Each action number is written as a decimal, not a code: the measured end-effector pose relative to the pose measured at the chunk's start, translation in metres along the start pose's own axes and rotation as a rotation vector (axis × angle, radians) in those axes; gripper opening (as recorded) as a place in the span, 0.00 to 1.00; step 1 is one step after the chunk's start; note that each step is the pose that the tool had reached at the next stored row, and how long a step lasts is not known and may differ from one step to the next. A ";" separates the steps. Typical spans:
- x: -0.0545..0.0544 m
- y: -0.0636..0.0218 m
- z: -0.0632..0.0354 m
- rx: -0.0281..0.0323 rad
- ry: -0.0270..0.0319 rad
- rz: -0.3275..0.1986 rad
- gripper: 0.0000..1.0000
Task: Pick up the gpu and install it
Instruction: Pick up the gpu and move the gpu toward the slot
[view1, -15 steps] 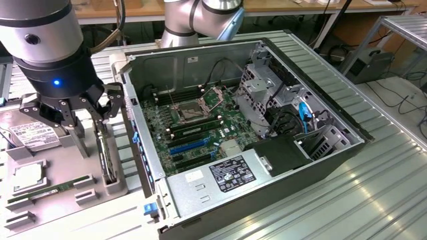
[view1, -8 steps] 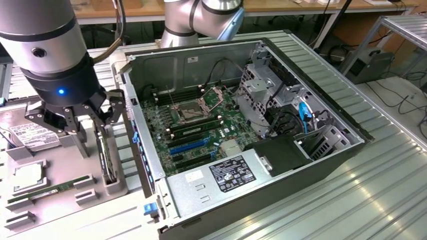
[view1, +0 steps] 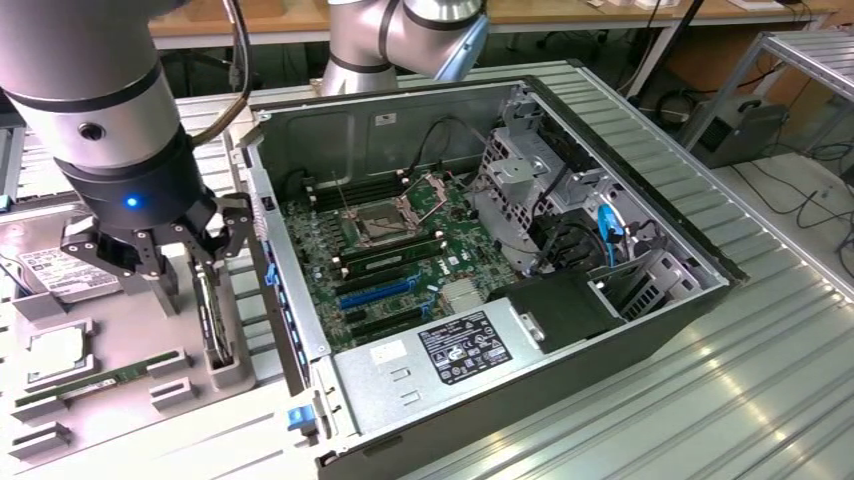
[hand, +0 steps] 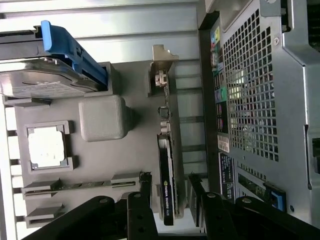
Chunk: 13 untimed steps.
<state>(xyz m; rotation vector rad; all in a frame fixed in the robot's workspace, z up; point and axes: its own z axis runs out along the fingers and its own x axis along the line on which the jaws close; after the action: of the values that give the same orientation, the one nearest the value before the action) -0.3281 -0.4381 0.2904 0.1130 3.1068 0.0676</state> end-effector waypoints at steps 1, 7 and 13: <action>0.000 -0.0001 0.0021 0.0000 0.0000 0.000 0.42; 0.001 0.0016 0.0160 0.0001 -0.0001 0.000 0.42; 0.002 0.0101 0.0282 0.0001 -0.0001 0.000 0.42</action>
<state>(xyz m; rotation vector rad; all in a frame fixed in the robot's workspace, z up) -0.3279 -0.4267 0.2626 0.1125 3.1068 0.0674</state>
